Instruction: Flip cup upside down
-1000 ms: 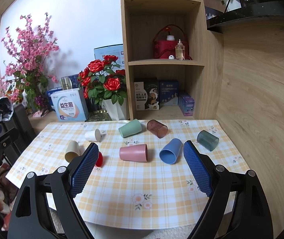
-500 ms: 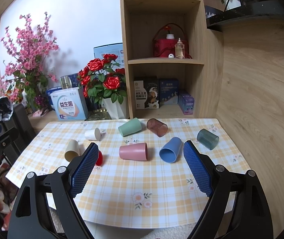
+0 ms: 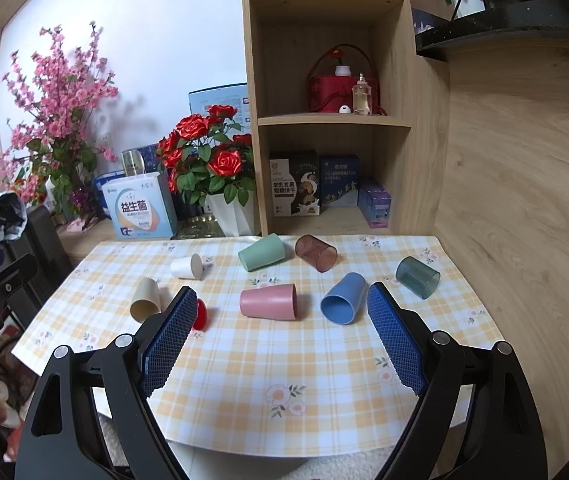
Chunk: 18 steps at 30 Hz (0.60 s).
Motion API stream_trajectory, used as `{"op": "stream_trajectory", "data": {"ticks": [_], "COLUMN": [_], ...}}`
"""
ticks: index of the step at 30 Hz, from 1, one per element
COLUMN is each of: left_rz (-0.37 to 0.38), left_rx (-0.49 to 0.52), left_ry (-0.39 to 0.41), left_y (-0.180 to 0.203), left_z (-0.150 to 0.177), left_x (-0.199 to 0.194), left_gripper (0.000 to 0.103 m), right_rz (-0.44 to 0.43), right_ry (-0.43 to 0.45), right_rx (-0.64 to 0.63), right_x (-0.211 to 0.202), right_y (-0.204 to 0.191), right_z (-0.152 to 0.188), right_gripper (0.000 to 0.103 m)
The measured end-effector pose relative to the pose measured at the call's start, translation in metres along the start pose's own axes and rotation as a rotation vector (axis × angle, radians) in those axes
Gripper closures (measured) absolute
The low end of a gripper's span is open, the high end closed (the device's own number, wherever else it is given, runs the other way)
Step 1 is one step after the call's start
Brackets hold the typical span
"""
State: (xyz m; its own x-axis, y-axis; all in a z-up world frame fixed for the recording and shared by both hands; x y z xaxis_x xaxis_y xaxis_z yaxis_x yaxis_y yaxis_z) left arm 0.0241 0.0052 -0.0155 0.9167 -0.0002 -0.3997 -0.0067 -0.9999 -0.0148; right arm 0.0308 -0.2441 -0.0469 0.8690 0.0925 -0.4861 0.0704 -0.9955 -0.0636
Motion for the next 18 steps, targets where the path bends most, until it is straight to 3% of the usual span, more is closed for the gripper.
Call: {"op": "stream_trajectory", "data": {"ticks": [9, 18], "left_rz": [-0.002, -0.042], "left_rx": [-0.036, -0.098], "left_ry": [-0.055, -0.139], "left_y": [0.0, -0.023], "left_z": [0.018, 0.031], "left_x": [0.021, 0.06], "left_gripper": [0.006, 0.006], "right_rz": [-0.002, -0.039], "right_ry": [-0.039, -0.122], "right_rx": [0.009, 0.013], "right_x": [0.012, 0.051], "right_y": [0.001, 0.003], "right_z": [-0.001, 0.005], "right_gripper": [0.019, 0.019]}}
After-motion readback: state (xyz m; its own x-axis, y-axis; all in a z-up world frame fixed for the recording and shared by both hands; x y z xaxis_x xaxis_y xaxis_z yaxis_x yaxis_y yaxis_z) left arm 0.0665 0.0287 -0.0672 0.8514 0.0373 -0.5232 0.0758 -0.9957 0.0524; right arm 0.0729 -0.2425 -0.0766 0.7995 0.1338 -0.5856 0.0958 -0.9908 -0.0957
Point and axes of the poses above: each gripper's, at about its wrist camera, not at the fingertips, and x roughly the way its jaws point, y to its right, z to its underside, the point moved 3 cm from there along x, roughly the way its jaws point, and after that the axes turned 1 degree about -y, right-handed, at the moved point
